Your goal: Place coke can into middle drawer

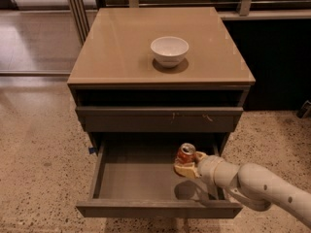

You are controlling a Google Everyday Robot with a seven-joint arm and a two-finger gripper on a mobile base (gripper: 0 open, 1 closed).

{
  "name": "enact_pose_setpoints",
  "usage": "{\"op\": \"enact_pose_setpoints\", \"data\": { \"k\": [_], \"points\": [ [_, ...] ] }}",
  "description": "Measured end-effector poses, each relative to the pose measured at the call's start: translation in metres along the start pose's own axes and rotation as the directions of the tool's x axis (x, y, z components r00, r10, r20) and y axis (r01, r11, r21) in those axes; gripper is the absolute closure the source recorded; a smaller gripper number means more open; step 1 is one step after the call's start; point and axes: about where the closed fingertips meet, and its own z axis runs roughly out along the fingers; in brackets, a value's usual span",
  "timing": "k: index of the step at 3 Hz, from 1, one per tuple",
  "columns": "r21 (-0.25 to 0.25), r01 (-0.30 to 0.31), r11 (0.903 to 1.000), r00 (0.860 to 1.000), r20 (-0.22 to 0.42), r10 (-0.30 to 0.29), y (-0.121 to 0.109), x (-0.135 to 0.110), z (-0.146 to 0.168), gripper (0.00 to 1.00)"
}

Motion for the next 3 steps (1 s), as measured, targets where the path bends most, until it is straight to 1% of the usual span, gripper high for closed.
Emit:
{"op": "enact_pose_setpoints", "data": {
  "k": [1, 2, 3],
  "points": [
    [0.021, 0.014, 0.9997, 1.000, -0.020, -0.014, 0.001, 0.029, 0.020, 1.00],
    [0.043, 0.044, 0.9981, 0.998, -0.052, -0.041, -0.004, 0.052, 0.041, 1.00],
    [0.054, 0.060, 0.9968, 0.995, -0.089, -0.055, -0.009, 0.075, 0.060, 1.00]
  ]
}}
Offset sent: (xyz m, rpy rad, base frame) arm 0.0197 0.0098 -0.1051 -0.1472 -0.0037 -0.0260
